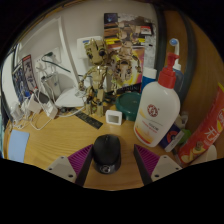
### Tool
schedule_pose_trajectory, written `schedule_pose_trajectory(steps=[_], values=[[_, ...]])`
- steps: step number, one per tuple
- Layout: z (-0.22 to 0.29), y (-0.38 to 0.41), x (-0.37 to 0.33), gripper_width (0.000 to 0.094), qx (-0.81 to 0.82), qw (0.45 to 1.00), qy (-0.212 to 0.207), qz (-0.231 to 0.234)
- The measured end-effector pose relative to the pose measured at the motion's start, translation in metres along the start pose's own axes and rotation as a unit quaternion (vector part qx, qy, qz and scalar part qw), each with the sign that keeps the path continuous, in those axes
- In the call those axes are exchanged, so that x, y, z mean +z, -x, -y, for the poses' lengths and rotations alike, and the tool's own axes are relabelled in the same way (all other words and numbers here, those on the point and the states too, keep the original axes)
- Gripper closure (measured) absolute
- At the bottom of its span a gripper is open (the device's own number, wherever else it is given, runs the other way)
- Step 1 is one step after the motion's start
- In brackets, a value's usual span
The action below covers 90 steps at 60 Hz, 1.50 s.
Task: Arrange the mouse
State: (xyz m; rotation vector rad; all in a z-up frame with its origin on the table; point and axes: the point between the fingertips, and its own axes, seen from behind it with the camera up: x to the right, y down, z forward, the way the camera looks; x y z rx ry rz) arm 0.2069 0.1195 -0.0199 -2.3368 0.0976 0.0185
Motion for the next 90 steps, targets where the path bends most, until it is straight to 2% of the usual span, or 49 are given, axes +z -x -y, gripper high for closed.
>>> schedule_pose_trajectory(steps=[6, 14, 15, 24, 26, 32, 41, 51, 55, 63, 70, 78, 90], values=[[0.004, -0.001, 0.004, 0.0166, -0.005, 1.000, -0.005, 0.003], [0.009, 0.007, 0.009, 0.0307, -0.013, 1.000, -0.015, 0.012], [0.009, 0.008, 0.009, 0.0425, -0.015, 1.000, -0.017, 0.012], [0.011, 0.011, 0.009, 0.0493, -0.010, 1.000, -0.029, 0.006], [0.011, 0.012, 0.009, 0.0553, -0.006, 0.999, -0.032, 0.007], [0.011, 0.013, 0.010, 0.0652, 0.000, 1.000, -0.027, 0.001], [0.022, 0.022, -0.003, 0.0652, -0.002, 1.000, -0.013, -0.013], [0.117, 0.069, -0.081, 0.0653, 0.027, 0.995, -0.092, -0.024], [0.155, 0.106, -0.114, 0.0650, 0.032, 0.991, -0.127, -0.012], [0.177, 0.203, -0.147, 0.0651, 0.031, 0.989, -0.146, 0.023], [0.145, 0.293, -0.136, 0.0653, 0.017, 0.991, -0.123, 0.052], [0.085, 0.387, -0.103, 0.0653, -0.005, 0.994, -0.083, 0.074], [-0.003, 0.454, -0.065, 0.0653, -0.028, 0.996, -0.020, 0.080]])
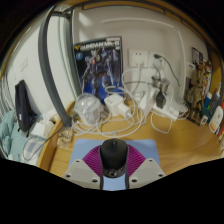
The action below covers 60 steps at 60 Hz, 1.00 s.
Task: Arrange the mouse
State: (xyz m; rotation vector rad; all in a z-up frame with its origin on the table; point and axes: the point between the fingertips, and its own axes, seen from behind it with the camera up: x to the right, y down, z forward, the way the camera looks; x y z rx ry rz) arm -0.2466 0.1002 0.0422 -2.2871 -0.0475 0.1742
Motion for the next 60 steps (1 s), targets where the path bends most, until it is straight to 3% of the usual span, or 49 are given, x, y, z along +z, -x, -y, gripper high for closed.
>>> schedule_pose_trajectory(steps=[9, 12, 13, 14, 23, 24, 25, 31, 43, 60], values=[[-0.042, 0.004, 0.013, 0.0650, -0.004, 0.999, 0.035, -0.008], [-0.046, 0.003, 0.015, 0.0614, -0.005, 1.000, 0.030, -0.009], [-0.047, 0.002, 0.015, 0.0539, -0.008, 0.999, 0.031, -0.010], [-0.047, 0.002, 0.015, 0.0587, -0.010, 0.999, 0.031, -0.010], [-0.048, 0.004, 0.016, 0.0465, -0.017, 0.999, 0.032, -0.008], [-0.048, 0.004, 0.017, 0.0443, -0.019, 0.999, 0.034, -0.007], [-0.048, 0.003, 0.016, 0.0360, -0.019, 0.999, 0.037, -0.008], [-0.048, -0.003, 0.007, 0.0070, -0.008, 0.998, 0.057, -0.023], [0.015, -0.016, -0.061, 0.0064, 0.015, 1.000, 0.020, -0.003], [0.095, -0.111, -0.179, 0.0069, 0.017, 0.998, -0.045, -0.037]])
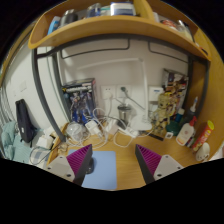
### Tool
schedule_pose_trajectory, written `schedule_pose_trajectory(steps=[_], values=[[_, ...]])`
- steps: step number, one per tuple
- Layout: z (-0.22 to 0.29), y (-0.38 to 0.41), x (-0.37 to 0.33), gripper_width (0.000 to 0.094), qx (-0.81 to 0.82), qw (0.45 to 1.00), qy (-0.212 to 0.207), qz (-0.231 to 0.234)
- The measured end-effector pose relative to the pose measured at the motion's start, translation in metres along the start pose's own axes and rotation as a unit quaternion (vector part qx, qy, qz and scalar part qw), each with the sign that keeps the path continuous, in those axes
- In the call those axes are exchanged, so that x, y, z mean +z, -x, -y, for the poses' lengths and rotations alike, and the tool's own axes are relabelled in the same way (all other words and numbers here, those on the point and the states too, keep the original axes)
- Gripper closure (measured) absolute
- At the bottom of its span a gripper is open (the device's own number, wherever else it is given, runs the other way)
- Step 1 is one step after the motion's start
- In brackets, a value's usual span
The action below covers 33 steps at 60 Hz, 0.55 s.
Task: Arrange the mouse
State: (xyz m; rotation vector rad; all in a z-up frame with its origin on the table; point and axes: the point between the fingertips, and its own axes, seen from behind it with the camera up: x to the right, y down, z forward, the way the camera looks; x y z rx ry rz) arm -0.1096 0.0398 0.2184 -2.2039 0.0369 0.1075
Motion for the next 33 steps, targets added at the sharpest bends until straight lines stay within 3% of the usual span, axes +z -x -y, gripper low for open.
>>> schedule_pose_trajectory(steps=[13, 33], values=[[0.009, -0.079, -0.050, 0.0074, 0.004, 0.999, -0.022, -0.030], [-0.023, -0.128, -0.090, 0.0072, 0.015, 1.000, -0.014, -0.009]])
